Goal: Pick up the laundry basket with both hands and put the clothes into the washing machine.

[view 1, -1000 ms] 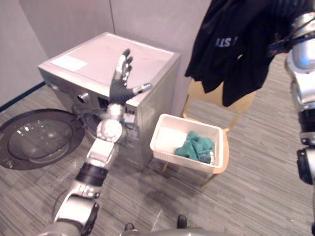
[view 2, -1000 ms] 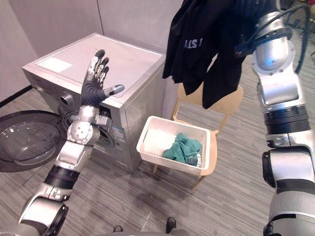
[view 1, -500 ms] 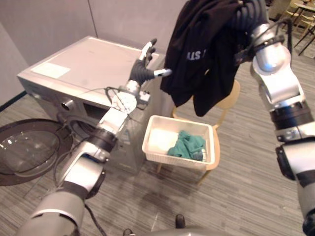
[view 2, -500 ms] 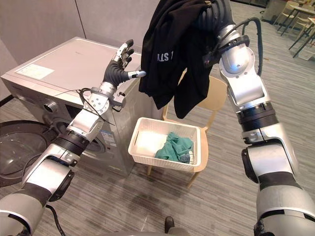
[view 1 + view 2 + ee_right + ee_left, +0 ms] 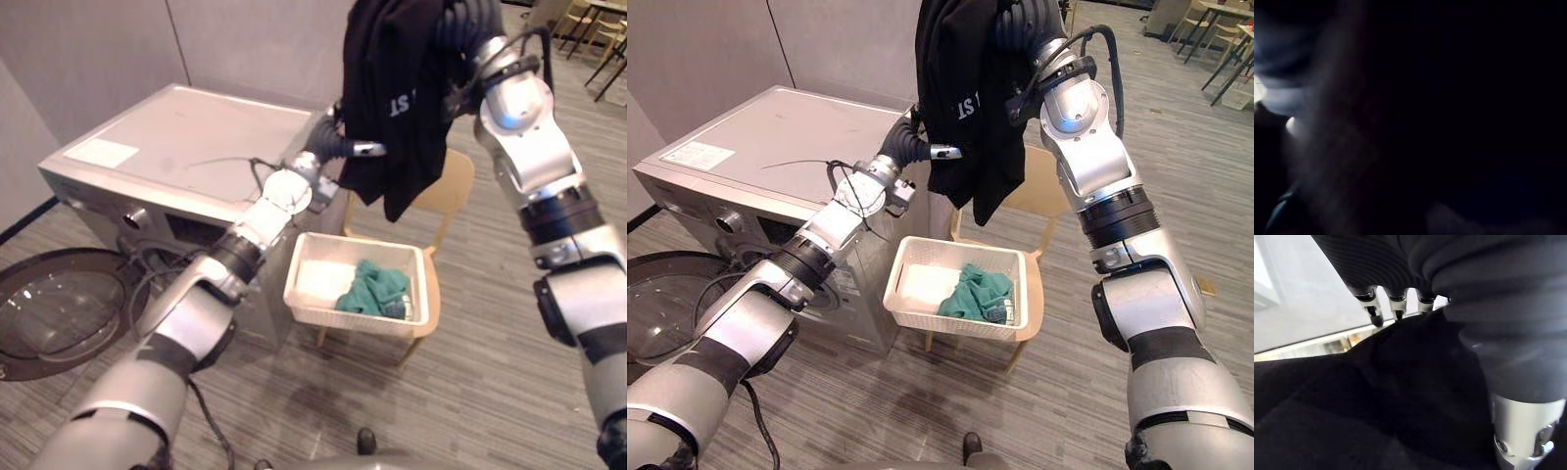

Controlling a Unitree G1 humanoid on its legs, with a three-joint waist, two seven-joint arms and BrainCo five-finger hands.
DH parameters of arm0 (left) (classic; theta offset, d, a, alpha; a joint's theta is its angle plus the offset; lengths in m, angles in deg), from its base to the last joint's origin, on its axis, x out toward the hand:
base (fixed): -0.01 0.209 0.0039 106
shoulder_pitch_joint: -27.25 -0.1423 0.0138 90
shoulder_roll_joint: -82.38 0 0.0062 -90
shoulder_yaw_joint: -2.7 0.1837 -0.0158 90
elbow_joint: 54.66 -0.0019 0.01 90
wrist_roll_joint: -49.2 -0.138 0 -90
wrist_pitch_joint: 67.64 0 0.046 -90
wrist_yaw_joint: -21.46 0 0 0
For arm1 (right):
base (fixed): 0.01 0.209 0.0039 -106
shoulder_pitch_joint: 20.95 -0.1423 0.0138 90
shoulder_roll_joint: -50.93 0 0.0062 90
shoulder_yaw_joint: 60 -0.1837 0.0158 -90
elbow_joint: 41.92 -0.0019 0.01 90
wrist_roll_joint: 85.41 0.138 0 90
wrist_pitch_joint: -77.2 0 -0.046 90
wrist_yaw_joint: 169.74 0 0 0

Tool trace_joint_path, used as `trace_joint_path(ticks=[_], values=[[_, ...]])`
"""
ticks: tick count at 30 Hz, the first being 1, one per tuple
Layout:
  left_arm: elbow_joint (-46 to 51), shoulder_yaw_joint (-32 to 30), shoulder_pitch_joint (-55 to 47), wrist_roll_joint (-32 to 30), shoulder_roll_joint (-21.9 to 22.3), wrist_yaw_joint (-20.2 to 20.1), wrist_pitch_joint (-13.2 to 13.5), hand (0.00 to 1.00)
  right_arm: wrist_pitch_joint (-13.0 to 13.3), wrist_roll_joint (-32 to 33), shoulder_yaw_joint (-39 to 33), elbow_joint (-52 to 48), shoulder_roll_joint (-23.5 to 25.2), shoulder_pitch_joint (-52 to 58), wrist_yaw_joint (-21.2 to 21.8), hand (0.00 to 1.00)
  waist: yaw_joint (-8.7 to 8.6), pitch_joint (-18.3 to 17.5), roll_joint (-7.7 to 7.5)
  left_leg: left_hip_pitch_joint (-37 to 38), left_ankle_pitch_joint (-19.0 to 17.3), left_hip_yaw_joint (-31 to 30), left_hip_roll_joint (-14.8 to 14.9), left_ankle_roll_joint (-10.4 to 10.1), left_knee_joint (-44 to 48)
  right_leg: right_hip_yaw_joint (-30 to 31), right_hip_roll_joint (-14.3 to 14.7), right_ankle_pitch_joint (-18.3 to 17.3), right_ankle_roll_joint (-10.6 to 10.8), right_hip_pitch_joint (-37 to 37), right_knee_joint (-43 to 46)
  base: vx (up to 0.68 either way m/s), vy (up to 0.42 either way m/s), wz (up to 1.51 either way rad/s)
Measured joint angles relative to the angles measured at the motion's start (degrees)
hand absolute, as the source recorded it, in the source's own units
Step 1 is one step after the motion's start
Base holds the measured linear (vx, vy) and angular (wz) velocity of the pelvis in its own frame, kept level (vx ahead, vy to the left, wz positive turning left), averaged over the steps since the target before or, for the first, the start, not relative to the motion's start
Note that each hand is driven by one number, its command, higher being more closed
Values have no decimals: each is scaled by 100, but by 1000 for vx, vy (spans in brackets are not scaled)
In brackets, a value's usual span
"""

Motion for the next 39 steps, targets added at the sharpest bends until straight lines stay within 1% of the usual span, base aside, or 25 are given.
trace_joint_path(ticks=[1, 5, 8, 13, 16, 17, 23, 24, 25, 28, 29, 35, 36, 39], values=[[0, 89, 47, 12, 27, 1, 1, 0, 0, 18, 0, -5, 19, -1, 0, 100, -7, -6, 9, -1, -1, 10, -2, 0, -1, 11, -1, 0, 0, -9, 2, -4, 5, -5], [2, 96, 95, 177, 149, 14, 2, 0, 0, 23, 6, -35, 102, -4, 0, 100, -37, -8, 23, -5, -1, 61, -2, -1, -2, 60, 7, -2, 1, -55, 32, -2, 5, -6], [8, 104, 111, 178, 219, 24, 2, 0, 0, 21, 52, -45, 112, -10, 0, 100, -101, -8, 25, -1, -2, 77, -3, -1, -2, 74, 7, -2, 2, -61, 38, -1, 2, -2], [17, 162, 295, 179, 342, 53, 3, 0, 0, 23, 119, -100, 110, -12, 1, 100, -117, -7, 27, -2, -2, 149, -6, -1, -2, 139, 16, -2, 2, -122, 79, -10, 6, -7], [40, 161, 454, 372, 421, 174, 29, 0, 18, 28, 131, -293, 109, -16, 0, 100, -142, -9, 43, 3, -3, 166, -7, -2, -2, 159, 20, -2, 2, -130, 82, -3, 3, -2], [41, 160, 489, 395, 442, 190, 31, 100, 24, 29, 130, -322, 105, -22, -3, 100, -145, -7, 46, 6, -3, 171, -7, -2, -3, 165, 23, -2, 2, -131, 82, 0, 5, -3], [113, 48, 530, 376, 557, 431, 48, 100, 39, 59, 139, -431, 102, -27, -18, 100, -156, -6, 48, 61, -9, 274, -7, -3, -30, 264, 48, -1, 2, -145, 81, 1, 7, -8], [117, 24, 531, 360, 591, 492, 88, 100, 44, 79, 140, -433, 102, -39, -23, 100, -157, -6, 48, 77, -13, 296, -7, -3, -34, 286, 54, -1, 2, -145, 81, 11, 11, -8], [118, 11, 531, 359, 616, 540, 137, 100, 44, 80, 147, -432, 102, -73, -29, 100, -174, -6, 49, 82, -16, 305, -6, -4, -35, 296, 57, -1, 2, -145, 81, 12, 10, -7], [125, -161, 531, 353, 684, 578, 150, 100, 48, 82, 190, -432, 102, -165, -35, 100, -234, -6, 49, 93, -19, 322, -2, -6, -40, 313, 68, -1, 2, -145, 79, 6, 4, -3], [127, -209, 532, 353, 728, 652, 161, 100, 54, 83, 196, -435, 102, -202, -37, 100, -239, -5, 50, 109, -23, 345, 1, -12, -44, 336, 76, 0, 2, -145, 79, 10, 7, -11], [143, -256, 532, 342, 828, 681, 221, 100, 64, 85, 195, -482, 94, -208, -48, 100, -255, -4, 51, 177, -63, 474, 7, -11, -44, 446, 106, 3, 6, -145, 79, 9, 11, -10], [143, -279, 532, 329, 846, 680, 221, 100, 68, 85, 193, -484, 94, -208, -69, 0, -260, -4, 51, 183, -65, 482, 7, -11, -45, 454, 108, 3, 6, -145, 79, 7, 12, -4], [144, -373, 532, 271, 887, 685, 221, 100, 122, 84, 164, -495, 88, -208, -144, 0, -267, -2, 55, 199, -67, 503, 8, -10, -51, 478, 116, 3, 6, -144, 79, 6, 9, -4]])
